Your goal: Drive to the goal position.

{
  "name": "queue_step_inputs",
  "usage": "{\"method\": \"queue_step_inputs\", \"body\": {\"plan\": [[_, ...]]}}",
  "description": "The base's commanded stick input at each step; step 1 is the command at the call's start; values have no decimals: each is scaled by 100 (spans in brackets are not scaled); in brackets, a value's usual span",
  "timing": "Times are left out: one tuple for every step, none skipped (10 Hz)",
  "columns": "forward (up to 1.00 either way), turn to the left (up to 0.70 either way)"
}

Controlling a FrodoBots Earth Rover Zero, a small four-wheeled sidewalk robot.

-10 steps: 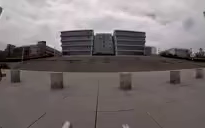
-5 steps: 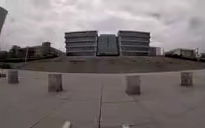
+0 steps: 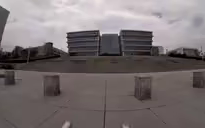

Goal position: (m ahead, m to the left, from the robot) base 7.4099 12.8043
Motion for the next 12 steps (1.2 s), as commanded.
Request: {"method": "queue_step_inputs", "body": {"plan": [[70, 0], [70, 0], [70, 0], [70, 0], [70, 0], [70, 0], [70, 0], [70, 0], [70, 0], [70, 0], [70, 0], [70, 0]]}}
